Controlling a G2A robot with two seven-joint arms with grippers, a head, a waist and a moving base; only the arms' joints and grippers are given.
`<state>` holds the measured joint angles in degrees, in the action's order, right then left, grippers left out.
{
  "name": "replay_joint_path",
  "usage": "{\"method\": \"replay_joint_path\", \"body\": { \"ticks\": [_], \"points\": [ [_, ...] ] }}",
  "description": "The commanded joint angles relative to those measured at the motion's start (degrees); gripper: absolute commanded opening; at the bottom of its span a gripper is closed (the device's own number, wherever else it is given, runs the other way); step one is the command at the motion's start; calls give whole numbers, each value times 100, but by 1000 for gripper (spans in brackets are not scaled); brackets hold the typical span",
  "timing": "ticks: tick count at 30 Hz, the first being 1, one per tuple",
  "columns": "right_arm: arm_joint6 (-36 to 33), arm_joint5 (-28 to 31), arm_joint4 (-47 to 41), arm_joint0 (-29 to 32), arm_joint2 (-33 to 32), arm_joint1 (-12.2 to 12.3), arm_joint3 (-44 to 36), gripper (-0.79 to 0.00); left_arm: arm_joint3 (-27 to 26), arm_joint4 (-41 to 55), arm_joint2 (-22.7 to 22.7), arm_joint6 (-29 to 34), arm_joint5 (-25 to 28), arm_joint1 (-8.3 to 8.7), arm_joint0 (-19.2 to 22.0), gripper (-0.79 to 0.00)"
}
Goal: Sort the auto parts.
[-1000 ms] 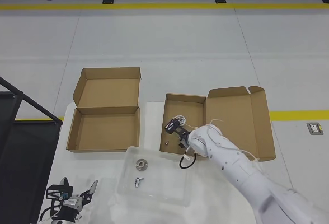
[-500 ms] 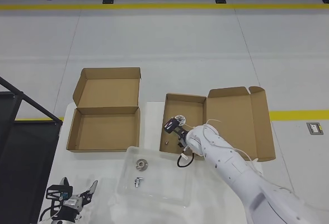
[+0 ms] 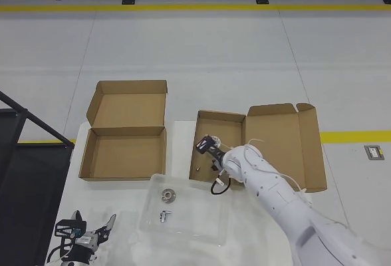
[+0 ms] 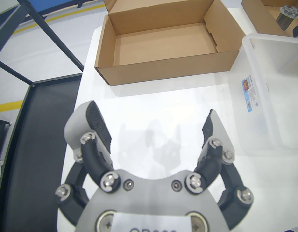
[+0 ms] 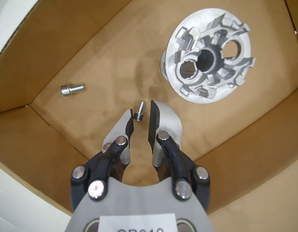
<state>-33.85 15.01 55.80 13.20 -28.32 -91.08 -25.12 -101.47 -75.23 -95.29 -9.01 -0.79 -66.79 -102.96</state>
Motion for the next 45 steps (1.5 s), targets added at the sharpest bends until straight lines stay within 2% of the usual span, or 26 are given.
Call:
{"method": "replay_joint_path", "body": {
  "ticks": [1,5,8,14,18,22,26,29,32,35,45],
  "points": [
    [2,60,7,-1,-45,20,-47,-570,0,0,0,0,0,0,0,0],
    [214,339,-67,18,-209,105,-191,-557,0,0,0,0,0,0,0,0],
    [322,835,-147,79,-346,208,-385,-563,0,0,0,0,0,0,0,0],
    [547,1352,4,352,-641,506,-1163,-563,0,0,0,0,0,0,0,0],
    [509,1632,215,706,-955,800,-2126,-554,0,0,0,0,0,0,0,0],
    [321,2096,470,1321,-1378,1150,-3511,-545,0,0,0,0,0,0,0,0],
    [-176,2473,633,2029,-1763,1436,-4934,-542,0,0,0,0,0,0,0,0],
    [-633,2683,612,2420,-1829,1543,-5692,-542,0,0,0,0,0,0,0,0],
    [-1085,2550,664,2569,-1702,1553,-5986,-511,0,0,0,0,0,0,0,0],
    [-1251,2289,661,2538,-1461,1479,-5939,-511,0,0,0,0,0,0,0,0],
    [-821,1604,688,2030,-470,975,-4762,-526,0,0,0,0,0,0,0,0]
  ]
}}
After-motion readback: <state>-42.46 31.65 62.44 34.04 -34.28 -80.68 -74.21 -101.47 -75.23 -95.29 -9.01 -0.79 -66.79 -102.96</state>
